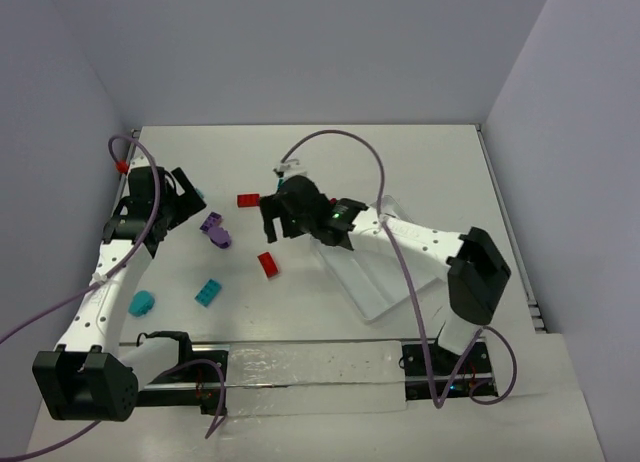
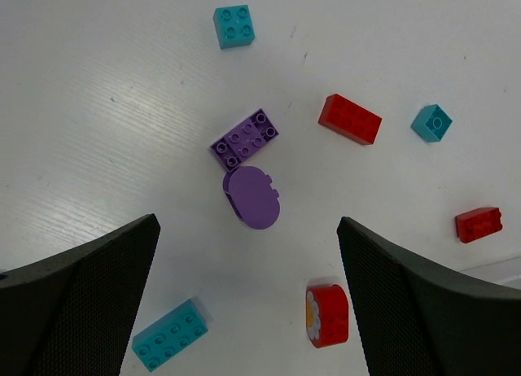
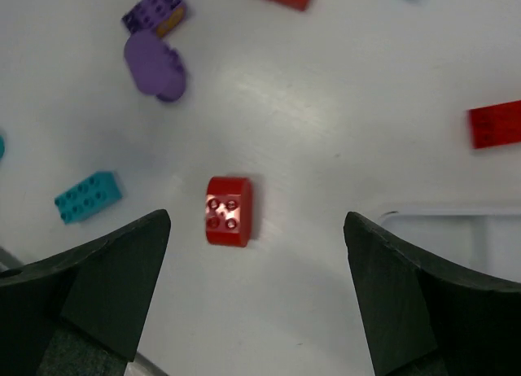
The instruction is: Sort the legos into containers by color
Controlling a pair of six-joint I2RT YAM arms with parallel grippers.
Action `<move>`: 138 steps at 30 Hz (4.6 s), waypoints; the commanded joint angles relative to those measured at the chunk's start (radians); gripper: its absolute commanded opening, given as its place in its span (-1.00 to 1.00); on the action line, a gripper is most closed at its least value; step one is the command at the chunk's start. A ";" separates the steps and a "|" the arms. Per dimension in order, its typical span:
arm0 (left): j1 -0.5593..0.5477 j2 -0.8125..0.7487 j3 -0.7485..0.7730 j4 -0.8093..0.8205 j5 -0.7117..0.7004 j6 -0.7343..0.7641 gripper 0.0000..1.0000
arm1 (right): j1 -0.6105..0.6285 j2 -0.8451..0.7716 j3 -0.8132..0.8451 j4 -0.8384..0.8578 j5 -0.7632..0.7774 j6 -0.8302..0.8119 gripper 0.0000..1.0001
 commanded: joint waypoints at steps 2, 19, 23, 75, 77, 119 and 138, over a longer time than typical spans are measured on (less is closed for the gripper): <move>-0.001 -0.021 0.051 -0.011 -0.039 0.004 0.99 | 0.087 0.182 0.142 -0.031 -0.073 -0.058 0.91; -0.001 -0.023 0.025 0.002 -0.013 -0.002 0.99 | 0.120 0.387 0.196 -0.051 -0.047 -0.029 -0.07; -0.001 -0.022 0.024 0.005 -0.012 -0.002 0.99 | 0.120 0.316 0.194 -0.060 -0.020 -0.037 -0.57; -0.001 -0.009 0.027 0.010 0.017 0.017 0.99 | -0.340 0.217 0.171 -0.100 0.018 0.046 0.61; -0.001 -0.010 0.029 0.005 0.017 0.018 0.99 | -0.342 0.270 0.213 -0.118 0.004 0.057 0.61; -0.001 0.001 0.032 -0.006 -0.003 0.026 0.99 | -0.306 0.541 0.440 -0.243 0.060 0.055 0.93; -0.001 -0.020 0.021 -0.010 -0.002 0.025 0.99 | -0.236 0.433 0.445 -0.177 0.014 0.013 -0.61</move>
